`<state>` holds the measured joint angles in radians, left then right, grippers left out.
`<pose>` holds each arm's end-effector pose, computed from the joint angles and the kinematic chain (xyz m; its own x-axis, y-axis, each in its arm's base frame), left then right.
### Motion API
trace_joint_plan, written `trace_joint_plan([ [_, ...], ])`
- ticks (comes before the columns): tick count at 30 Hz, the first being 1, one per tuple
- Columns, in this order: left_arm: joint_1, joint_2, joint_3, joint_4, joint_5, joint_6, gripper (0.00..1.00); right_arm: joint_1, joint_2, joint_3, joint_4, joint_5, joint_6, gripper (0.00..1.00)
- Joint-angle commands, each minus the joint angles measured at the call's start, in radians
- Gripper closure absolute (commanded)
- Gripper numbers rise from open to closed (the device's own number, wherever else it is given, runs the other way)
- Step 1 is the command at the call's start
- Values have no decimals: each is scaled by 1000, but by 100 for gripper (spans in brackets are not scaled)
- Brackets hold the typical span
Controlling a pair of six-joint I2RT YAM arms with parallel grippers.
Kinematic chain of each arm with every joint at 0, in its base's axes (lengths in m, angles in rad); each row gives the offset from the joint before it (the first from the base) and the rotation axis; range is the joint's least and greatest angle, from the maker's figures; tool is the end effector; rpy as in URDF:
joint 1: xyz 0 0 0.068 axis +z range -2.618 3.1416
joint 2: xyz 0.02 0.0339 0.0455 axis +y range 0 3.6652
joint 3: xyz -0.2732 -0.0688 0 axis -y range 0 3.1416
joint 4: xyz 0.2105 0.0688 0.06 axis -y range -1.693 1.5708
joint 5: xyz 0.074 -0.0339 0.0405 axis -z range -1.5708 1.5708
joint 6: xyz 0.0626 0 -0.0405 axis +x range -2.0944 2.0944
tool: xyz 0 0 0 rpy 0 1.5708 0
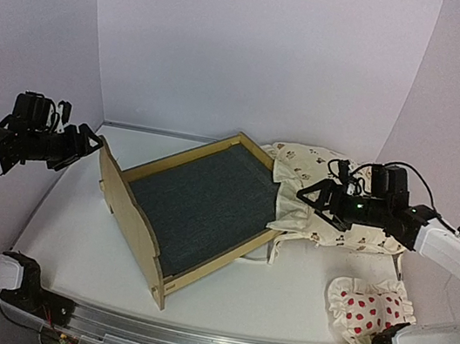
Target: Set up the pet bed
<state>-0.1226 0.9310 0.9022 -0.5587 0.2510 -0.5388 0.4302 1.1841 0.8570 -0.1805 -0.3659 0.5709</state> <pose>0.1778 -0.0376 0.3120 -0.6382 -0.4221 -0.6438 -0.0045 0.8383 -0.5452 0.2191 0.1252 0.2913 -0.7358 0.2176 -0.6413 -0.3281 0.7139 0.6186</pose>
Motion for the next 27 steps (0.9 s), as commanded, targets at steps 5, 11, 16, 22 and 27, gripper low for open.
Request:
trace_joint_plan([
  [5, -8, 52, -88, 252, 91, -26, 24, 165, 170, 74, -3, 85, -59, 2],
  [11, -8, 139, -96, 370, 35, -48, 27, 226, 261, 140, -81, 216, -96, 2],
  [16, -8, 262, -61, 490, -31, -61, 28, 254, 329, 190, -126, 268, -103, 2],
  [22, -2, 509, 98, 554, -104, -49, 28, 263, 389, 259, -173, 319, -108, 2],
  [27, -5, 610, 283, 424, -94, -20, 24, 266, 378, 355, -344, 393, -165, 2],
])
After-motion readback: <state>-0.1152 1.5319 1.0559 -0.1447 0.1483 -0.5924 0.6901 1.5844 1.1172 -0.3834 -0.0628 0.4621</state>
